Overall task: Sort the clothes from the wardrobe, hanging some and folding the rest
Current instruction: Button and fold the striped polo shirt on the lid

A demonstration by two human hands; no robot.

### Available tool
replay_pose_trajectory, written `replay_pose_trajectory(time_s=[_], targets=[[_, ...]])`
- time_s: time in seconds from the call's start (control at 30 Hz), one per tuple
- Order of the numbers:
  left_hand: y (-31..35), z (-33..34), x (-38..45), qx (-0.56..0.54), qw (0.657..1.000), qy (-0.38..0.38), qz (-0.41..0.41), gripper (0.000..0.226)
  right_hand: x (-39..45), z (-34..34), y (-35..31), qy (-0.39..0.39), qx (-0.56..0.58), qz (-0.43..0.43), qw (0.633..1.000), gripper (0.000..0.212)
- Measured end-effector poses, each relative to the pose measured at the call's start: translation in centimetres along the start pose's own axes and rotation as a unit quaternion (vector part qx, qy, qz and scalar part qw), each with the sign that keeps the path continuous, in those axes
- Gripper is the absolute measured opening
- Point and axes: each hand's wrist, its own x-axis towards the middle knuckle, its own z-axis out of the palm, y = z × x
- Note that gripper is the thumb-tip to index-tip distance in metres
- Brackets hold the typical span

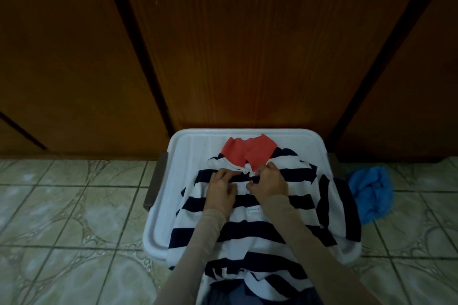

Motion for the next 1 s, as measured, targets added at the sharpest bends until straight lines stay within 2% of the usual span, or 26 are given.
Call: replay_pose_trajectory(time_s=[0.13, 0.23, 0.3, 0.43, 0.57, 0.67, 0.8, 0.9, 1.0], targets=[[0.1, 0.1, -1.1, -0.011, 1.0, -0.001, -0.006, 0.04, -0.4, 0.3, 0.0, -0.005, -0.009, 0.045, 0.999, 0.028], [0.1, 0.2, -1.8, -0.003, 1.0, 0.001, -0.009, 0.042, -1.0, 0.6, 0.2, 0.011, -0.006, 0.037, 0.999, 0.023], [0.3, 0.4, -1.9, 0.004, 1.0, 0.009, -0.022, 0.041, -1.2, 0.9, 0.2, 0.044, 0.045, 0.034, 0.997, 0.022], [1.8, 0.7, -0.7, 0.01, 0.995, 0.019, -0.093, 0.023, -0.9, 0.7, 0.4, 0.103, 0.208, 0.083, 0.969, 0.014], [3.1, 1.3, 1.0, 0.042, 0.981, 0.005, -0.187, 0.021, -0.9, 1.2, 0.7, 0.093, 0.24, 0.109, 0.96, 0.017], [3.4, 2.0, 1.4, 0.062, 0.972, 0.008, -0.227, 0.016, -0.9, 1.6, 1.2, 0.09, 0.243, 0.109, 0.96, 0.017], [3.0, 2.1, 0.8, 0.036, 0.977, 0.038, -0.209, 0.011, -1.4, 2.0, 2.1, 0.138, 0.316, 0.079, 0.935, 0.007], [2.7, 2.1, -0.1, -0.026, 0.984, 0.064, -0.164, 0.011, -2.1, 3.0, 2.7, 0.165, 0.34, 0.055, 0.924, 0.019], [2.7, 1.9, -0.6, -0.055, 0.985, 0.078, -0.144, 0.011, -2.3, 3.2, 2.8, 0.176, 0.358, 0.045, 0.916, 0.014]])
